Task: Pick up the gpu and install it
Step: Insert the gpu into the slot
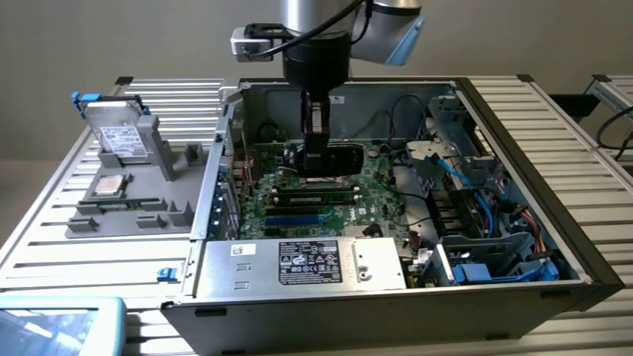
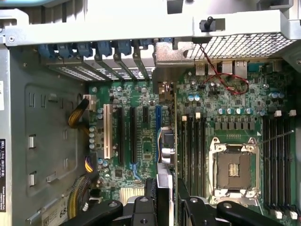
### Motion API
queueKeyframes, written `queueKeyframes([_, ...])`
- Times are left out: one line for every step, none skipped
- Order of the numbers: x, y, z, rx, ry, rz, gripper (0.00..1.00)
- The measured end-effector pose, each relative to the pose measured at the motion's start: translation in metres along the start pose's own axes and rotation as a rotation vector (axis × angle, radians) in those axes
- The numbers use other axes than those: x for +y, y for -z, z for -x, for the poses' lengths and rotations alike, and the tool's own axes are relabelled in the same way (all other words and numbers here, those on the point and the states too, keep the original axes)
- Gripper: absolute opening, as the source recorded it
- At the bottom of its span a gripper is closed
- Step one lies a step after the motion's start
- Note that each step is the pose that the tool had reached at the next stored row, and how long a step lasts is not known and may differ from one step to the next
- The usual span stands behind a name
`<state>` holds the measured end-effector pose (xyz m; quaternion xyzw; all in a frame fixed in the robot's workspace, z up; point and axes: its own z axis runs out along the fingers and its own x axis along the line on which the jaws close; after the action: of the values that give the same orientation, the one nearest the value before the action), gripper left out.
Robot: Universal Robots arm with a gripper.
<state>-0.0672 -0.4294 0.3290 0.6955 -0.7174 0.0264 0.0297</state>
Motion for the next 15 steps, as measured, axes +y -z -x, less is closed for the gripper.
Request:
queueKeyframes([0.0003,-0.0019,-0.002,0.0001,0.000,0.0001,0.28])
queueKeyframes([0.0004,-0.0039,-0.003,-0.0002,0.000,0.0000,0.28])
queueKeyframes([0.0003,-0.0058,-0.004,-0.0002,0.000,0.0000,0.28])
queueKeyframes([0.0003,-0.0076,-0.005,-0.0001,0.000,0.0000,0.28])
queueKeyframes([0.0003,-0.0096,-0.006,-0.0001,0.000,0.0000,0.28])
queueKeyframes([0.0004,-0.0116,-0.007,-0.0001,0.000,0.0000,0.28])
queueKeyframes([0.0003,-0.0135,-0.008,-0.0002,0.000,0.0000,0.28])
queueKeyframes([0.0003,-0.0154,-0.009,-0.0002,0.000,-0.0001,0.28])
queueKeyframes([0.0002,-0.0173,-0.010,-0.0003,0.000,-0.0001,0.28])
queueKeyframes([0.0002,-0.0191,-0.011,-0.0001,0.000,0.0000,0.28])
queueKeyframes([0.0002,-0.0212,-0.012,-0.0002,0.000,0.0000,0.28])
queueKeyframes([0.0002,-0.0229,-0.012,-0.0002,0.000,0.0000,0.28])
queueKeyframes([0.0002,-0.0249,-0.013,-0.0002,0.000,0.0003,0.28])
queueKeyframes([0.0001,-0.0266,-0.014,-0.0004,-0.001,0.0005,0.28])
queueKeyframes([0.0001,-0.0281,-0.015,-0.0006,-0.001,0.0013,0.28])
